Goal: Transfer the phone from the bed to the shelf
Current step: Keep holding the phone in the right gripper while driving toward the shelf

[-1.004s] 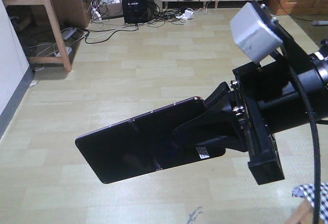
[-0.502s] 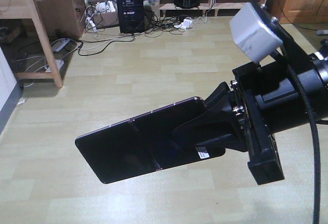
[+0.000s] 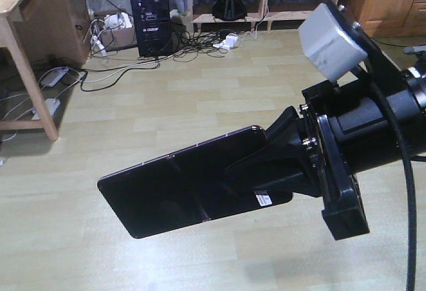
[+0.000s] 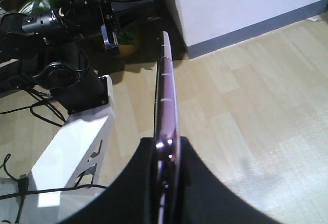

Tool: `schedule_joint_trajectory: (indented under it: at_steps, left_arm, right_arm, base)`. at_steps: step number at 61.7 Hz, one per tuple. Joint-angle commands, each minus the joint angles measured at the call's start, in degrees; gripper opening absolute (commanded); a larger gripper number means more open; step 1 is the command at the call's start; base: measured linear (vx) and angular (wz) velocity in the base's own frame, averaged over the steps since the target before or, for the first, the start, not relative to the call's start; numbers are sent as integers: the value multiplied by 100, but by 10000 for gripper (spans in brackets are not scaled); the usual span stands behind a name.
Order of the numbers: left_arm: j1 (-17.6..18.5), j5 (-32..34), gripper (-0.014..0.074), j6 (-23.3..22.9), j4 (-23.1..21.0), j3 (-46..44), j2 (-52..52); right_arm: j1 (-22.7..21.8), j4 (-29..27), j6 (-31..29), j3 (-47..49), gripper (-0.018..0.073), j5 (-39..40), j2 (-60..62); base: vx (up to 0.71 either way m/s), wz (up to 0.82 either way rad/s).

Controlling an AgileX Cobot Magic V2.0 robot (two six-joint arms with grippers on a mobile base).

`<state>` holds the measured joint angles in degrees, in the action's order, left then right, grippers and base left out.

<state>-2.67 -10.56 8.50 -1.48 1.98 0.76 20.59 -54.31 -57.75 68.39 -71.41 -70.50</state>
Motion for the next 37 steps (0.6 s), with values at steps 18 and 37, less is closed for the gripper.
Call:
schedule_joint_trajectory:
  at_steps: [18,37]
  left_arm:
    - [-7,416,1,-33,-52,-127,71]
    - [-7,416,1,-33,-52,-127,71]
  right_arm:
    - [-12,-483,-18,150,-2,-218,162]
    - [-12,-483,-18,150,-2,-218,162]
  base:
    - [35,-10]
    - [36,-10]
